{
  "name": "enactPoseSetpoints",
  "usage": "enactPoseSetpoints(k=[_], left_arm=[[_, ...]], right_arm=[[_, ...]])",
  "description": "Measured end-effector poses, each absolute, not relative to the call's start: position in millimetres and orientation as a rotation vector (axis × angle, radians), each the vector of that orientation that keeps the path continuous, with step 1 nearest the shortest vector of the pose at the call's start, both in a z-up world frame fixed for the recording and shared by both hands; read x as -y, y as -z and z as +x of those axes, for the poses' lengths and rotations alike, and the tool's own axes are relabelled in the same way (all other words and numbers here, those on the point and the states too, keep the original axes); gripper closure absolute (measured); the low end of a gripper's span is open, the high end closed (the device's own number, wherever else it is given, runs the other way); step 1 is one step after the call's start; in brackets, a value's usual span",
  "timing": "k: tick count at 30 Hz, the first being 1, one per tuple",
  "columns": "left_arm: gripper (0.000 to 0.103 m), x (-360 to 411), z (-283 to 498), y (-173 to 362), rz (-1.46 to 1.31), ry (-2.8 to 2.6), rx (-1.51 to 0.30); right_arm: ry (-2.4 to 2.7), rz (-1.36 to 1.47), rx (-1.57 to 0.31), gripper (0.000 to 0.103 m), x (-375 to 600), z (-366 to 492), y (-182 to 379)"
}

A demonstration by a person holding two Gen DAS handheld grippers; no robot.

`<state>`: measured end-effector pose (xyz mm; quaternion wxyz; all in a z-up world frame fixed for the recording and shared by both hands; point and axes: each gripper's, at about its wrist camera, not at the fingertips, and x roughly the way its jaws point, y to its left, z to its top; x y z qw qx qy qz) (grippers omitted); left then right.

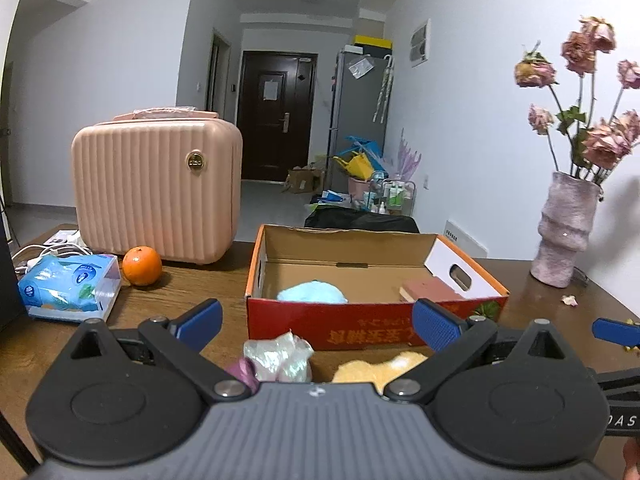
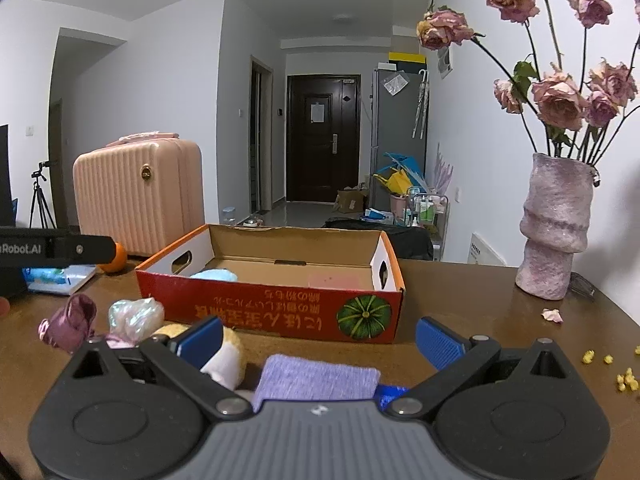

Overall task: Organize soft objects
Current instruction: 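Move both tools back toward the remaining objects on the table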

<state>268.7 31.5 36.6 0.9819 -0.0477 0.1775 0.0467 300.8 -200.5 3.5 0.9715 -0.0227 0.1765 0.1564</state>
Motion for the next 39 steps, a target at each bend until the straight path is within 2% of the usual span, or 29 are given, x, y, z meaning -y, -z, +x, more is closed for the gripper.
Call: enactPoseSetpoints(k=[24, 39], left_arm=[[0.0, -20, 186, -9, -0.062, -0.035, -0.404], [0.0, -17, 188, 1, -0.049, -0.025, -0.436]], right_arm=[[-0.307, -0.047, -0.368, 0.0, 203, 221, 16], [-0.282, -0.032, -0.396, 0.0, 208, 220, 28]])
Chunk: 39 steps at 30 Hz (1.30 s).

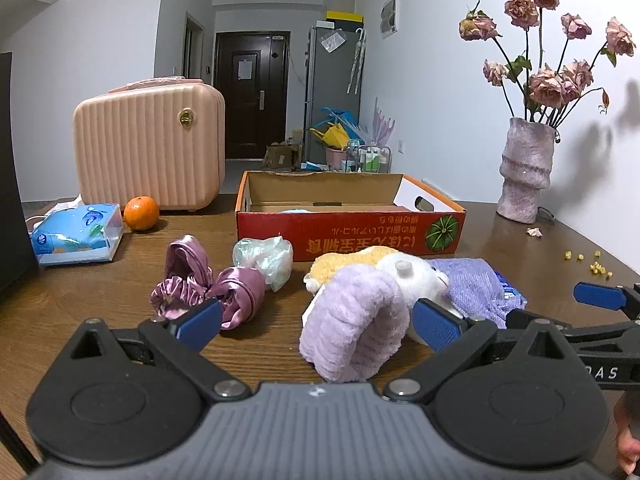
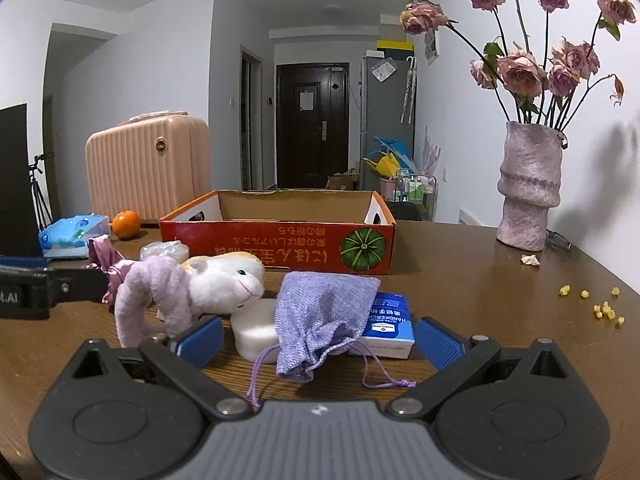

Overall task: Organize soft objects
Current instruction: 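Move both tools back toward the remaining objects on the table, then grasp the lilac hair band with the left tool and lift it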

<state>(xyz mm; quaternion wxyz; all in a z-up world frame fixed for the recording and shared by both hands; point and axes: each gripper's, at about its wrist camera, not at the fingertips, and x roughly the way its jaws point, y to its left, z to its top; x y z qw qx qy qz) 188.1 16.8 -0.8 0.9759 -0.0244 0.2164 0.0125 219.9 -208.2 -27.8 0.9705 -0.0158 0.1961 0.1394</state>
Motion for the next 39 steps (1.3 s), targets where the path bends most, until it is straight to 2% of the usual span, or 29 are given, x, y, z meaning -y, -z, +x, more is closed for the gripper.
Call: enactPoseSetpoints(k=[13, 31, 34, 36, 37, 39], left_arm=[[0.0, 5, 205, 20, 0.017, 0.0, -0.502], [0.001, 34, 267, 48, 0.108, -0.105, -0.556], [0.018, 31, 269, 50, 0.098, -0.098, -0.577], [0.036, 29, 270, 52, 0.094, -0.081, -0.598], [0.04, 29, 271, 52, 0.09, -0.071, -0.607], [0.058, 27, 270, 52, 0.086, -0.061, -0.605]], right_arm=[[-0.218, 0.007, -0.407, 0.0, 218, 226, 29], [-0.177, 0.053, -0.44, 0.0, 229, 236, 32], [-0.177, 0.051, -0.446, 0.0, 228, 237, 34], [-0.178, 0.052, -0.451, 0.0, 228, 238, 35], [-0.181, 0.054, -0.453, 0.0, 228, 238, 35], [-0.184, 0.056, -0.456, 0.0, 228, 239, 36]])
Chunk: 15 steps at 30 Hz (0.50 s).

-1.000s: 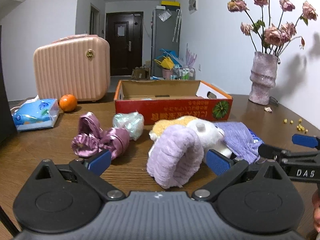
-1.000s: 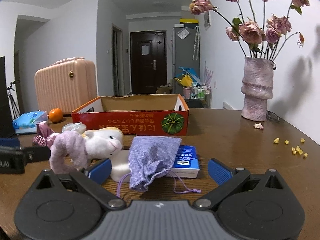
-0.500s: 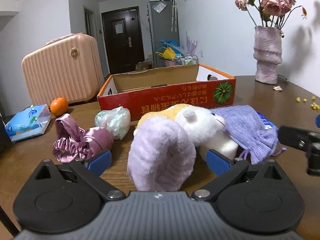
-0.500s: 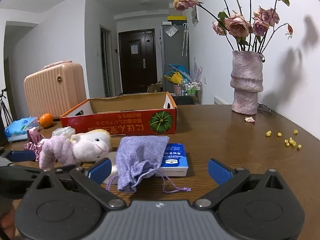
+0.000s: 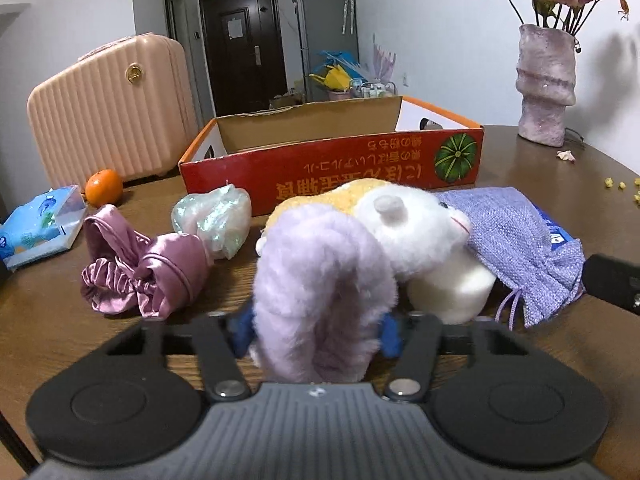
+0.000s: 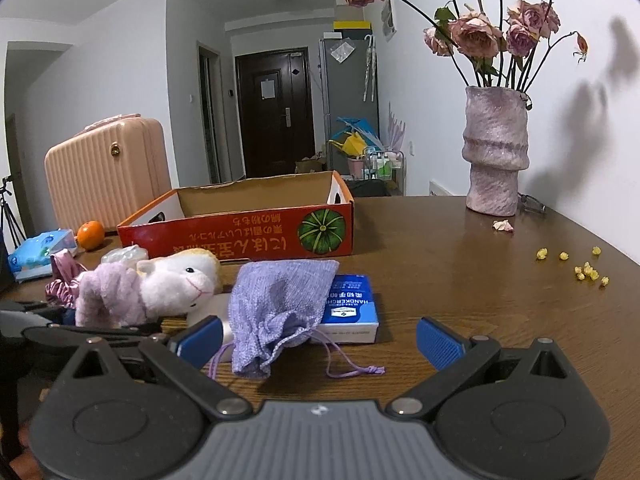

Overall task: Organize soft objects
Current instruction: 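Grasp the lilac hair band with the left tool and lift it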

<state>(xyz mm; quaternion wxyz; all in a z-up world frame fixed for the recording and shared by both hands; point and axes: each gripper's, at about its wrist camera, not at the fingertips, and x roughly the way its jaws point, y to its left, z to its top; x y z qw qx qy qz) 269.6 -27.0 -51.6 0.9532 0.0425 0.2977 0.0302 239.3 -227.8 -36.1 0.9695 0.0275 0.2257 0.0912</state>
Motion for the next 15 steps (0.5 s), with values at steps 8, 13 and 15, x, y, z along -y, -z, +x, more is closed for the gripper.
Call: enactPoseSetpoints(k=[8, 13, 15], left_arm=[[0.074, 26, 258, 44, 0.079, -0.03, -0.568], [0.074, 20, 243, 32, 0.063, -0.022, -0.516], [0.074, 16, 234, 26, 0.051, -0.018, -0.486]], right_arm=[[-0.198, 0.071, -0.458, 0.0, 230, 243, 38], [-0.199, 0.077, -0.456, 0.0, 230, 244, 40], [-0.197, 0.079, -0.456, 0.0, 231, 245, 40]])
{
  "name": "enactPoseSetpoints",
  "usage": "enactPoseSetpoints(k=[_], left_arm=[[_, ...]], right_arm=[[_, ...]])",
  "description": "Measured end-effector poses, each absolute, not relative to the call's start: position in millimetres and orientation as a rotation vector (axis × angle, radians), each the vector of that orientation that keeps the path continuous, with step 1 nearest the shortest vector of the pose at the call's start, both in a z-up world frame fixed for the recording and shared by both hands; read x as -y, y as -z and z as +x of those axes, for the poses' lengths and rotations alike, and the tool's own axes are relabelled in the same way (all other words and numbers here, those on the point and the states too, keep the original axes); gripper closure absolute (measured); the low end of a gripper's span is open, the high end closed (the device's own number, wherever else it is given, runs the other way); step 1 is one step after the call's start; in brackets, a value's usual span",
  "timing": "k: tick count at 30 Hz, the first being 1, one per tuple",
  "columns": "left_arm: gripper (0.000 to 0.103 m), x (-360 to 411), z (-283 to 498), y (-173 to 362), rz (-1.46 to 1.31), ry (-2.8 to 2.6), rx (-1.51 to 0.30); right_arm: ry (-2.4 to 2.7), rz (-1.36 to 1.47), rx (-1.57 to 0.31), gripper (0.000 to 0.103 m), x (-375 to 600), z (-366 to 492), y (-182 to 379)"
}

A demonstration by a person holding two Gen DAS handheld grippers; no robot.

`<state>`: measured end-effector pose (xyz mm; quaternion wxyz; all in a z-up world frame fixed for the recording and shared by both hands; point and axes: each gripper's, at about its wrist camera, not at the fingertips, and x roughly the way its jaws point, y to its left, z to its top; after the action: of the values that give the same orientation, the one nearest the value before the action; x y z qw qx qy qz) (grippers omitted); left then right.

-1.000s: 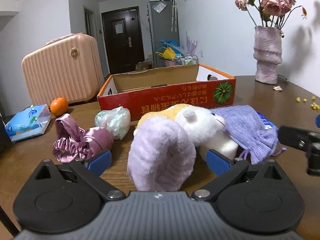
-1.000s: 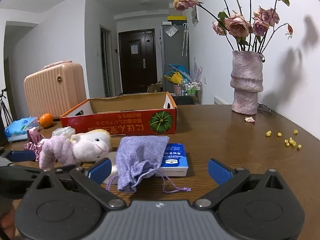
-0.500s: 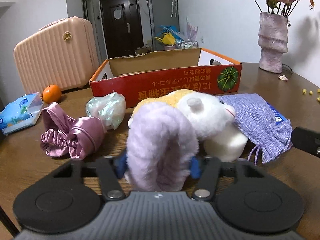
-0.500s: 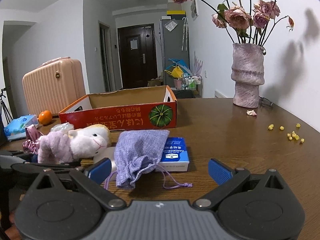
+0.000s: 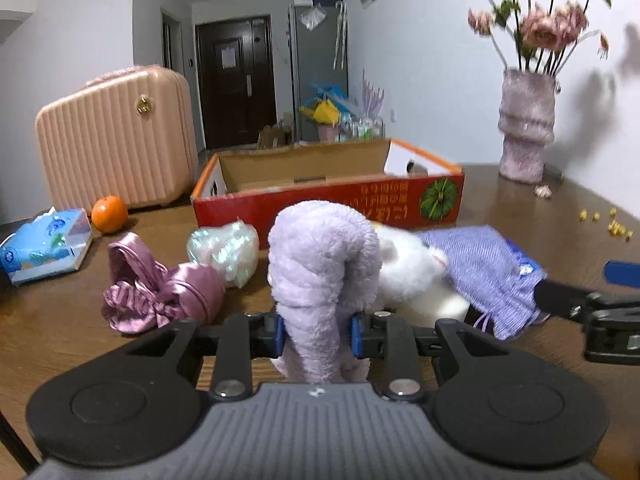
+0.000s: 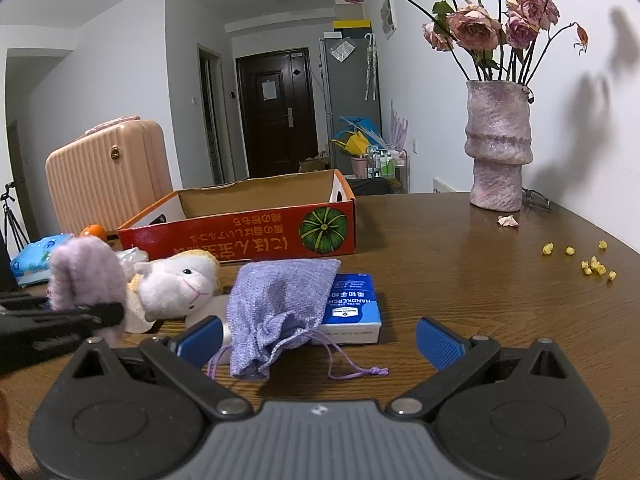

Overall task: Organize soft objects
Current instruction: 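Grasp the lilac hair band with the left tool and lift it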

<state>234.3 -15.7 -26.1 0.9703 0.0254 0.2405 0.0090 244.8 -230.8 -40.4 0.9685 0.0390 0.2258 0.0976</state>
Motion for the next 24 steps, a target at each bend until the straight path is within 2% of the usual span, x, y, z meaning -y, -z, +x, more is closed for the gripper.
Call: enactPoseSetpoints(k=[14, 24], left_arm=[[0.074, -15, 208, 4, -0.012, -0.028, -0.399], [0.074, -18, 206, 6, -0.014, -0.028, -0.393]], right_arm=[[-0.209, 0.018, -0.425, 0.001, 218, 246, 42], [-0.212, -0.055, -0.45, 0.015, 196, 275, 48]])
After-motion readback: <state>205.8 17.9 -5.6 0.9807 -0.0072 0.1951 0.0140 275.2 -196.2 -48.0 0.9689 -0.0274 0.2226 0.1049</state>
